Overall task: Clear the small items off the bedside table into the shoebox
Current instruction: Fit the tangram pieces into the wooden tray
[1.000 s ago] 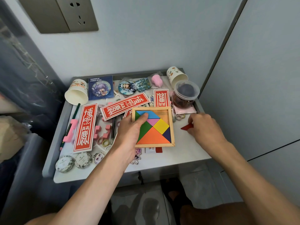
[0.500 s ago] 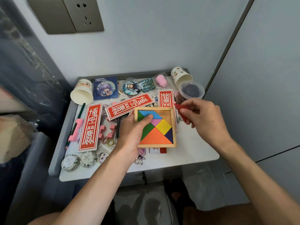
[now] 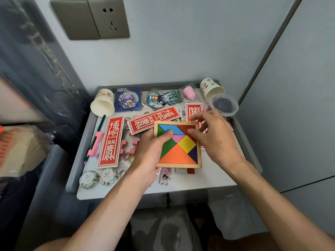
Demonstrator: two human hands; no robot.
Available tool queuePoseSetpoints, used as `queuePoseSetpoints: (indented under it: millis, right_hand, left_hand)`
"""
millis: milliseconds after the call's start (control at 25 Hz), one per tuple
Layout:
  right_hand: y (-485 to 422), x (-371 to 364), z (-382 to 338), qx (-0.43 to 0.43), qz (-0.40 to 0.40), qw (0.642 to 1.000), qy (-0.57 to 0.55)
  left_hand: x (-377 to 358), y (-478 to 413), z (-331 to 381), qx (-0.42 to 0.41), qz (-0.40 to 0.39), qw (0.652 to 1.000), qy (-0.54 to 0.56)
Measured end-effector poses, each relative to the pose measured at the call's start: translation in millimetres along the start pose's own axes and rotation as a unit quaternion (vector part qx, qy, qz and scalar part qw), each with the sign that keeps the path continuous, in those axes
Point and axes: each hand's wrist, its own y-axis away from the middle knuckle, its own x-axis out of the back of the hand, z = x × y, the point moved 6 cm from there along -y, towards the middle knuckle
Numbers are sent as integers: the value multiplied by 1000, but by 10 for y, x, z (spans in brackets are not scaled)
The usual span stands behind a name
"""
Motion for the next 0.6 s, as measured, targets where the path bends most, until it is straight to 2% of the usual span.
queuePoseSetpoints:
  millis: [160, 320, 480, 600]
  right_hand:
    - [-16, -50, -16, -47, -31, 993, -104]
    - [38, -125, -89, -102, -82, 960, -248]
    - [97, -153, -282, -109, -107, 940, -306]
    - [152, -200, -573, -98, -120, 929, -336]
  left_hand:
    - [65, -1, 13, 19, -7, 1000, 14]
    - [171, 22, 53, 37, -18, 998, 39]
    - [265, 152, 220, 30, -96, 995, 9]
    - [493, 336, 407, 6, -117, 993, -2]
